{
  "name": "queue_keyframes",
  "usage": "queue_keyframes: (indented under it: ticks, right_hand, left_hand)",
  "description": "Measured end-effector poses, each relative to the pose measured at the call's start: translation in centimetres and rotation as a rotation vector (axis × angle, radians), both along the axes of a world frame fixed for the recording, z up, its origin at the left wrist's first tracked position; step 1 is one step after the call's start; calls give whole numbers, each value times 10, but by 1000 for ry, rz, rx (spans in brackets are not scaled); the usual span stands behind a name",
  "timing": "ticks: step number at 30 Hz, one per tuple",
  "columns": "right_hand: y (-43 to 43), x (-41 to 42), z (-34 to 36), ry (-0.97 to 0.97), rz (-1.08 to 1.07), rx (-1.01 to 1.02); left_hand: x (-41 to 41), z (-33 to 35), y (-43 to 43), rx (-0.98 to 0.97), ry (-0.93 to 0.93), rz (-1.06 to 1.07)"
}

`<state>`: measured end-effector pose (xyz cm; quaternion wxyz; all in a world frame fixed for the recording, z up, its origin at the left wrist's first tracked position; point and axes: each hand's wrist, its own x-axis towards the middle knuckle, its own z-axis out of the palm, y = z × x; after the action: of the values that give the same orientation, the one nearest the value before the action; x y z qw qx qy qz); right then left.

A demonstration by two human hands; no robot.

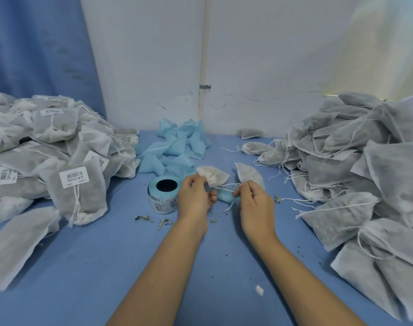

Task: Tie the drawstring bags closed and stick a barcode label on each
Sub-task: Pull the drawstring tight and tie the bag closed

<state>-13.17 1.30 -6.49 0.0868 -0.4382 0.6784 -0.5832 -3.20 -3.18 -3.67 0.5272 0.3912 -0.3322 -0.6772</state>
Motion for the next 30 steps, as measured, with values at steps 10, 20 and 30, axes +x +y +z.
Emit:
queue_keyframes:
  ticks: [10,20,30]
  right_hand:
    - [2,8,9,290,-158,-249]
    - [-4,28,7,-367,161,40]
    - [7,31,-8,-319,118,62]
  left_hand:
    - [0,2,7,-1,141,-67]
    - [12,-8,5,-122,-107,-102]
    - [24,-26,17,-344,-412,-143]
